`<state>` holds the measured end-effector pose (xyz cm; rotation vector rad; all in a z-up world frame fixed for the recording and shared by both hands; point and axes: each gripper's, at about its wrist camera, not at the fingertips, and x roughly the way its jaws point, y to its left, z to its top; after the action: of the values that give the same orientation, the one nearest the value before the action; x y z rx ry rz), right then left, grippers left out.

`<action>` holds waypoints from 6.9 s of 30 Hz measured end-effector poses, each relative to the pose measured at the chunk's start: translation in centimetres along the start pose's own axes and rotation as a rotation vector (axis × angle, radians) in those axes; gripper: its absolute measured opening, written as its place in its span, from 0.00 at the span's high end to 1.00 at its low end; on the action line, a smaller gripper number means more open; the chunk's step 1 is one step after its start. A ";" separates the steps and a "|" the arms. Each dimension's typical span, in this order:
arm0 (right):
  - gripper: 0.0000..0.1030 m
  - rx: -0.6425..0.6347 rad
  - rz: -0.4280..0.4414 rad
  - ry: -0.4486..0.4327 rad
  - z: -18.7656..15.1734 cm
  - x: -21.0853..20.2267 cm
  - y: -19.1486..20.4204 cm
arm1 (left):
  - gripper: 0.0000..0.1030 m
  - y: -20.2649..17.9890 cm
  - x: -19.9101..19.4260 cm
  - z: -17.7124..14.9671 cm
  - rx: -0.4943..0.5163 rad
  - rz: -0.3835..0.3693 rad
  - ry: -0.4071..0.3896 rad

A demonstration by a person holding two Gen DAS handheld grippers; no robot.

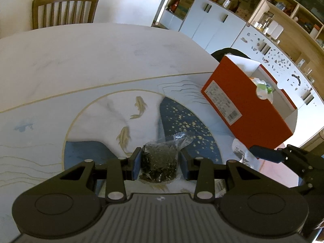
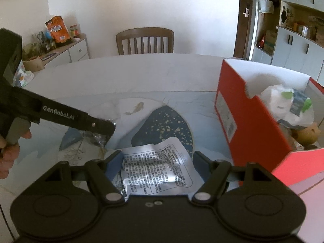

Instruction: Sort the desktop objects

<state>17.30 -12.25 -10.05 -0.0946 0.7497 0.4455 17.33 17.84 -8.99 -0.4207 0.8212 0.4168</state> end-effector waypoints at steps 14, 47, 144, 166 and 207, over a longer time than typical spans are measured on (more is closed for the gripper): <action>0.27 0.026 -0.016 -0.063 2.1 -5.0 -2.1 | 0.64 -3.8 -3.1 1.0 0.058 -0.042 -0.042; 0.28 0.029 -0.062 -0.153 4.1 -10.6 -13.6 | 0.64 -16.5 -3.1 3.7 0.150 -0.061 -0.143; 0.23 0.037 -0.030 -0.008 4.2 -3.3 -29.5 | 0.41 -28.2 10.9 7.5 0.238 0.025 0.100; 0.19 0.032 0.013 -0.063 4.5 -8.0 -25.5 | 0.41 -27.1 4.9 6.2 0.223 0.027 -0.045; 0.02 0.093 -0.106 -0.154 1.5 -14.4 -18.2 | 0.02 -24.1 -2.6 1.5 0.225 0.038 -0.163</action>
<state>16.70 -33.47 -0.51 -0.0122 0.6098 0.3123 28.86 -2.16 -1.37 -0.1603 0.7092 0.3843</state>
